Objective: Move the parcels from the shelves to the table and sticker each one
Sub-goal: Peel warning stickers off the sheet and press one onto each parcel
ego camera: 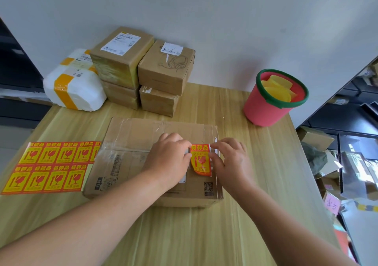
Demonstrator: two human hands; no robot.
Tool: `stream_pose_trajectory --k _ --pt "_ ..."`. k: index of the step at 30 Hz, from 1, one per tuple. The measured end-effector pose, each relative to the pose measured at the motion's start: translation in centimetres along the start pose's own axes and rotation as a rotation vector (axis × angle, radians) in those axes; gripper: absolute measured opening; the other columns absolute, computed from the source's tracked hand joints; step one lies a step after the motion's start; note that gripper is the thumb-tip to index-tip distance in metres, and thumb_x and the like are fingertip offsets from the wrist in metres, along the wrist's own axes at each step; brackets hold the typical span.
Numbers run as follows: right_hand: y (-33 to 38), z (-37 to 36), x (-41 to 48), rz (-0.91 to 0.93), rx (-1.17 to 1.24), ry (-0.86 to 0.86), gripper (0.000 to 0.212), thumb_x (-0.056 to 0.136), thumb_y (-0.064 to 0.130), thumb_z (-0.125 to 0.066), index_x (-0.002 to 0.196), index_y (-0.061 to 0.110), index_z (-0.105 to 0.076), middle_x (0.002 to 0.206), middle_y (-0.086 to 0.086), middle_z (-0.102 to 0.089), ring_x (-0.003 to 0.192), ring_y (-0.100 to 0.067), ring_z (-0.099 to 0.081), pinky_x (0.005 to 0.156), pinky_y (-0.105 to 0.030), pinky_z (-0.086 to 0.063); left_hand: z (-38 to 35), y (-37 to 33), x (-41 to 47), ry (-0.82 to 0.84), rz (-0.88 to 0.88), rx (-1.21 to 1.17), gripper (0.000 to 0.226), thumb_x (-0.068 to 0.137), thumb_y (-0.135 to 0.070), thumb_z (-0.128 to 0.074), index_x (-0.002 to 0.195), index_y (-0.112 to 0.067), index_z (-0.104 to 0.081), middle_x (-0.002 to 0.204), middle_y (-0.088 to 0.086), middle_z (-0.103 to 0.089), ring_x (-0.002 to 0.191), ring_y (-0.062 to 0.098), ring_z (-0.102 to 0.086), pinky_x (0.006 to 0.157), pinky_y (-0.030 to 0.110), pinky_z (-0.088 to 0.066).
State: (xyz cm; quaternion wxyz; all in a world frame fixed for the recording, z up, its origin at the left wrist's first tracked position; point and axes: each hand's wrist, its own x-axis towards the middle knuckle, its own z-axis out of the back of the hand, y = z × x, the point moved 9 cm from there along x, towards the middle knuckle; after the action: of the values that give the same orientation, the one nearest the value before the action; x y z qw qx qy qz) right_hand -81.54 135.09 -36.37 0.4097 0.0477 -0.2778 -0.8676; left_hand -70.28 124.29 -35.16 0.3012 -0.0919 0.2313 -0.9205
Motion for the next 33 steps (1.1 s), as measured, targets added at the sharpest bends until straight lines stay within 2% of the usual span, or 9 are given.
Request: stream_pose_trajectory --k 2,4,6,9,14,20,25,29,33 --pt "0.3 -0.1 -0.1 0.076 -0.055 0.03 0.029 0.091 0.031 -0.055 0.116 0.022 -0.068 0.129 -0.002 -0.055 0.121 -0.029 -0.04 0.099 -0.044 -0.041 0.0 -0.5 0.4 -0.025 -0.032 0.034 0.035 0.095 -0.034 -0.051 0.128 -0.024 -0.059 0.129 -0.004 -0.052 0.124 0.017 -0.035 0.103 0.031 -0.032" --pt "0.2 -1.0 -0.1 0.074 -0.11 0.153 0.037 0.097 0.037 -0.045 0.131 0.03 -0.057 0.15 0.003 -0.037 0.14 -0.026 -0.019 0.111 -0.044 -0.026 -0.7 -0.8 0.8 0.012 -0.042 0.085 0.038 0.096 -0.039 -0.048 0.131 -0.028 -0.056 0.142 -0.003 -0.044 0.134 0.02 -0.025 0.11 0.035 -0.023" --pt "-0.3 -1.9 0.0 0.059 -0.184 0.254 0.042 0.1 0.041 -0.038 0.141 0.035 -0.044 0.158 0.01 -0.018 0.146 -0.019 -0.002 0.114 -0.041 -0.015 -1.9 -0.6 1.0 0.086 -0.042 0.139 0.041 0.096 -0.042 -0.044 0.135 -0.031 -0.052 0.151 -0.003 -0.034 0.14 0.021 -0.016 0.112 0.037 -0.016" --pt "-1.0 -2.5 -0.4 0.045 -0.265 0.327 0.046 0.101 0.045 -0.032 0.146 0.038 -0.032 0.159 0.013 -0.01 0.147 -0.017 0.006 0.115 -0.039 -0.009 -3.1 0.3 0.9 0.177 -0.033 0.215 0.048 0.097 -0.046 -0.041 0.143 -0.032 -0.04 0.157 -0.001 -0.022 0.143 0.023 -0.009 0.114 0.039 -0.012" --pt "-1.3 -3.1 -0.7 0.054 -0.292 0.351 0.051 0.1 0.049 -0.024 0.149 0.035 -0.025 0.16 0.011 -0.008 0.147 -0.017 0.008 0.118 -0.039 -0.006 -3.7 0.9 0.3 0.227 -0.042 0.242 0.055 0.097 -0.046 -0.039 0.149 -0.031 -0.026 0.16 -0.001 -0.012 0.145 0.022 -0.004 0.115 0.04 -0.009" --pt "2.0 -3.5 -1.7 0.313 -0.339 0.357 0.076 0.087 0.05 0.004 0.151 0.021 -0.025 0.159 0.006 -0.018 0.148 -0.014 -0.001 0.114 -0.026 0.009 -4.0 -0.9 -0.8 0.21 -0.255 0.305 0.052 0.102 -0.037 -0.029 0.151 -0.022 -0.021 0.161 -0.006 -0.007 0.148 0.016 0.003 0.117 0.036 0.003" --pt "1.6 -3.9 -2.0 0.311 -0.276 0.369 0.075 0.088 0.051 -0.001 0.149 0.02 -0.031 0.157 0.004 -0.024 0.147 -0.014 -0.011 0.115 -0.026 -0.002 -4.7 -0.4 -1.0 0.257 -0.251 0.323 0.054 0.102 -0.04 -0.025 0.152 -0.023 -0.015 0.161 -0.007 -0.004 0.148 0.014 0.003 0.117 0.033 0.002" --pt "1.6 -3.1 -2.9 0.335 -0.254 0.315 0.064 0.094 0.046 -0.016 0.143 0.015 -0.044 0.152 -0.002 -0.037 0.145 -0.021 -0.024 0.115 -0.03 -0.011 -4.2 -0.8 -2.1 0.266 -0.311 0.285 0.076 0.085 -0.052 0.003 0.151 -0.023 -0.019 0.16 -0.007 -0.01 0.148 0.012 -0.002 0.115 0.027 0.005" --pt "1.5 -3.6 -4.2 0.352 -0.302 0.359 0.067 0.092 0.047 -0.011 0.145 0.016 -0.04 0.155 -0.002 -0.03 0.146 -0.019 -0.019 0.117 -0.03 -0.008 -4.6 -0.3 -3.2 0.334 -0.302 0.313 0.061 0.097 -0.048 -0.005 0.153 -0.025 -0.009 0.16 -0.01 0.003 0.146 0.008 0.01 0.113 0.026 0.011"
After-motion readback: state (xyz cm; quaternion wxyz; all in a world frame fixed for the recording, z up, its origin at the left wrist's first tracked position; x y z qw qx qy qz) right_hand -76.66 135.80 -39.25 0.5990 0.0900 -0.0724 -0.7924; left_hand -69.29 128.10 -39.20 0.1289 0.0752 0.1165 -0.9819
